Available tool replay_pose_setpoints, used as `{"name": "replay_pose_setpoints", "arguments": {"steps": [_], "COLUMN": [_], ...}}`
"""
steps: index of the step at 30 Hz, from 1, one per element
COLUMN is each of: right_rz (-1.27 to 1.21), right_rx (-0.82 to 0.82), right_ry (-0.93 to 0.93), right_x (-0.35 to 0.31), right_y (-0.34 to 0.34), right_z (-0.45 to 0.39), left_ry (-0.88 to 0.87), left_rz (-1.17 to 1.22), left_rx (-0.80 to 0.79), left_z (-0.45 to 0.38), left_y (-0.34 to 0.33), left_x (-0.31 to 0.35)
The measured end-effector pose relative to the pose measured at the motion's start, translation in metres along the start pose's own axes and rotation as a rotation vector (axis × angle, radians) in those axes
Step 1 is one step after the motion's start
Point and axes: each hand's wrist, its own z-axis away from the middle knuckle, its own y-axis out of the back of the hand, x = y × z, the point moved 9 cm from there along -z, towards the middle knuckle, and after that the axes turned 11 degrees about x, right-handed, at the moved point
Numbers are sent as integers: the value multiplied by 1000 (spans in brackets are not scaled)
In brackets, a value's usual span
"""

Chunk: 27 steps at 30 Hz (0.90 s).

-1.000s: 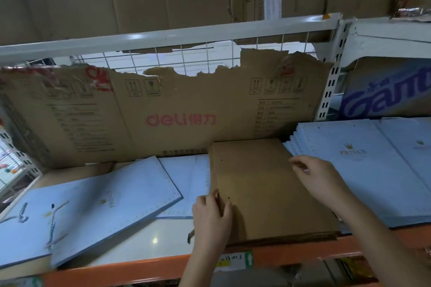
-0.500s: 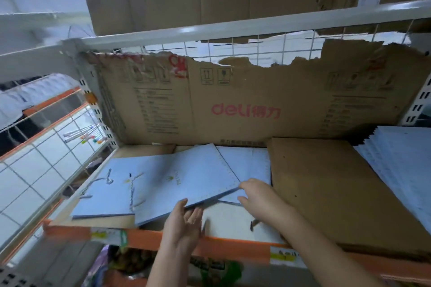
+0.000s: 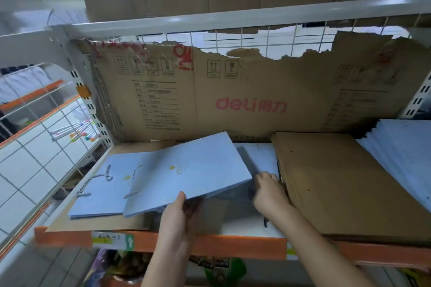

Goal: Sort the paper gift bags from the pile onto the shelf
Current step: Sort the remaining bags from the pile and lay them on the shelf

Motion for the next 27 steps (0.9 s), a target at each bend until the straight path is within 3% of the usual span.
{"name": "replay_pose_setpoints", "arguments": {"steps": [3,6,11,18,27], "right_rz": [62,-29,-70,53,214], "right_rx": [3,-13,-52,-22,-344], "right_ry": [8,-11,77,65,-106], "right_x": [-2,-9,-29,-20,5], "right_y": [-1,-5,-10,3,-18], "right_z": [2,12,19,-56,-88], "left_ry": [-94,-170,-104,-109,-72], "left_rz": [-113,-223,-306,-364,-318], "left_rx": [-74,-115,-166,-185,-97], "left_z": [5,11,0,-1,-4], "left_y": [20,39,68,94,106], "left_x": [21,40,51,69,74]}}
